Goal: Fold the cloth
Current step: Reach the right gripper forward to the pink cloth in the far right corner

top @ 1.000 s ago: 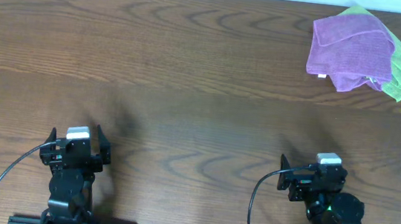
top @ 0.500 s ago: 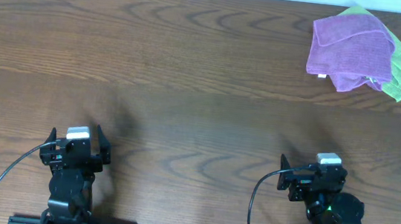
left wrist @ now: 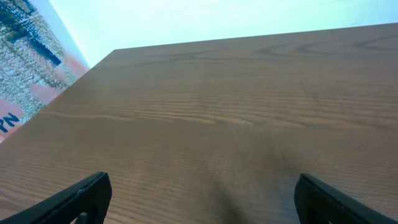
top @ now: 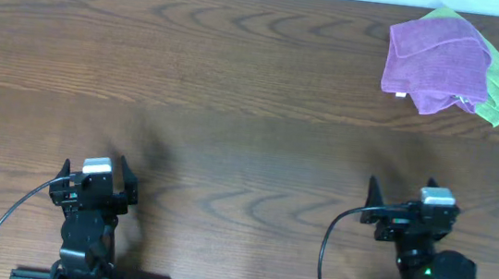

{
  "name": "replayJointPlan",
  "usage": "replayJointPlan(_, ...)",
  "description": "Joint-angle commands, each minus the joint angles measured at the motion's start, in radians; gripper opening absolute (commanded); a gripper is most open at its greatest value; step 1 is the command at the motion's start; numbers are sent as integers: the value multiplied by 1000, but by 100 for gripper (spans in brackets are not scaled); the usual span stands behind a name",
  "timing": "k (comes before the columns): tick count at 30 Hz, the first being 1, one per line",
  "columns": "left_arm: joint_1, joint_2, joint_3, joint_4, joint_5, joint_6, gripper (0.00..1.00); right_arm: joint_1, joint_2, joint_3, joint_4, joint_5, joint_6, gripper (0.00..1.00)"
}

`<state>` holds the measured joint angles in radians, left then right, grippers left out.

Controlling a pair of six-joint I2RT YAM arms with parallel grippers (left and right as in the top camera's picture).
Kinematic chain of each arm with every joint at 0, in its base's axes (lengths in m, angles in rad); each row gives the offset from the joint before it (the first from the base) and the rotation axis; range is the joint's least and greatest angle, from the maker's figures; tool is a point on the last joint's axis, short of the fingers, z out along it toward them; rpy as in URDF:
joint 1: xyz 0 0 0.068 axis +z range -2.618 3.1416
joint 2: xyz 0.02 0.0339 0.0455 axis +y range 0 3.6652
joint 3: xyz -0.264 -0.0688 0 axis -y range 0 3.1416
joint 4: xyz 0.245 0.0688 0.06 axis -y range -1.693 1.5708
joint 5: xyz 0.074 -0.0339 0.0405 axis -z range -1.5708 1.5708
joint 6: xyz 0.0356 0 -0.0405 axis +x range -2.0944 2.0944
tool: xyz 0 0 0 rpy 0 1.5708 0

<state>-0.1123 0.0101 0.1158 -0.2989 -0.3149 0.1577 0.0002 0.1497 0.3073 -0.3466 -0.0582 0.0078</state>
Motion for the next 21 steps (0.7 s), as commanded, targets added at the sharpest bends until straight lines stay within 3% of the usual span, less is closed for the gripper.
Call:
replayJointPlan(1,1,-6,-15,-27,-7,3,95,-6,86,76,-4,37,10,99)
replayJointPlan(13,1,-6,-15,-27,-7,3,95,-6,365,322,27,105,10,99)
replayJointPlan(21,1,-6,-15,-27,-7,3,95,-6,448,347,166,192,73,99)
